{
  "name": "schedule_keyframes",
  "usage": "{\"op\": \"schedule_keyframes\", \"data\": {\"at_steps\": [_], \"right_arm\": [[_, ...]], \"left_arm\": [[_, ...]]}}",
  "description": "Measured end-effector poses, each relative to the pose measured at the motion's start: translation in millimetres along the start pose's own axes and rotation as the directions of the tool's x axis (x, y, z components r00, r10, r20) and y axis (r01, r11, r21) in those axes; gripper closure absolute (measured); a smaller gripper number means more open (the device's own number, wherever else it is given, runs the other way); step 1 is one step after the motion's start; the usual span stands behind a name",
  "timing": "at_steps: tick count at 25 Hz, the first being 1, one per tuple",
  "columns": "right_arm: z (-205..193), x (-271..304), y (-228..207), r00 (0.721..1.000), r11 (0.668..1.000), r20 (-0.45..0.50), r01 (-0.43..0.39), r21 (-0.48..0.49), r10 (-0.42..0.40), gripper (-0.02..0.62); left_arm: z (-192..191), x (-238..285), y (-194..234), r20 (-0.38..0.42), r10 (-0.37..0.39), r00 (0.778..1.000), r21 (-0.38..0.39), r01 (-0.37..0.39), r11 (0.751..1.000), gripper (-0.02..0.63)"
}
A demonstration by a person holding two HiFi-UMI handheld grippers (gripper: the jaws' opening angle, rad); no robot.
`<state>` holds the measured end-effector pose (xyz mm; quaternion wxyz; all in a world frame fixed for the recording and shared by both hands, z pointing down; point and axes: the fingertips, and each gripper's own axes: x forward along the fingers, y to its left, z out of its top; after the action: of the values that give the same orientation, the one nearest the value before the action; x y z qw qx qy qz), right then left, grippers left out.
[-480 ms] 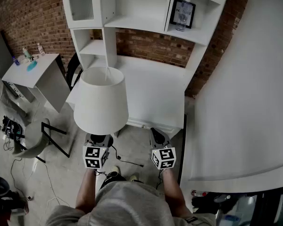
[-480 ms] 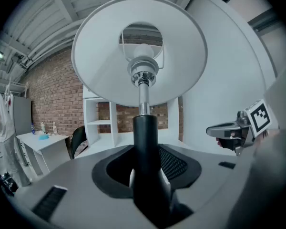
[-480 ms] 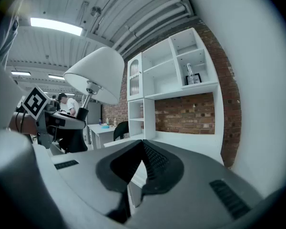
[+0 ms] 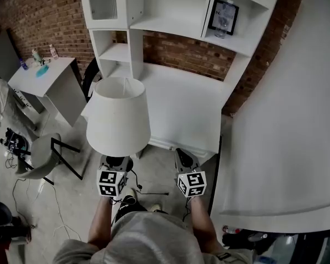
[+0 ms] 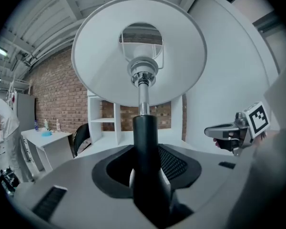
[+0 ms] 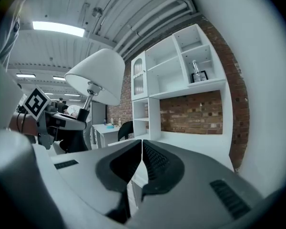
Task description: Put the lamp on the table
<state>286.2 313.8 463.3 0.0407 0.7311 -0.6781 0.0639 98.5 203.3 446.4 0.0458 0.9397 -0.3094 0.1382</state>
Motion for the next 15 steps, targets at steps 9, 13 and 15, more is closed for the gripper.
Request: {"op": "schedule_keyframes", "data": {"at_steps": [9, 13, 15], "right_arm": [[-1, 63, 15, 0.997, 0.997, -0.026, -0.075, 0.005, 0.075, 0.571], [5, 106, 23, 0.996, 0.996, -0.022, -0.091, 0.010, 0.091, 0.571], [9, 127, 31, 0.994, 0.995, -0.023, -0.102, 0.008, 0.103, 0.571]], "left_arm": [[5, 24, 51, -0.003, 0.057, 0.998, -0.024, -0.057, 0.998, 0.445], [10, 41, 86, 0.007, 0.066, 0.998, -0.025, -0.066, 0.998, 0.445], [13, 49, 105, 0.012, 0.068, 0.998, -0.032, -0.068, 0.997, 0.445]]}}
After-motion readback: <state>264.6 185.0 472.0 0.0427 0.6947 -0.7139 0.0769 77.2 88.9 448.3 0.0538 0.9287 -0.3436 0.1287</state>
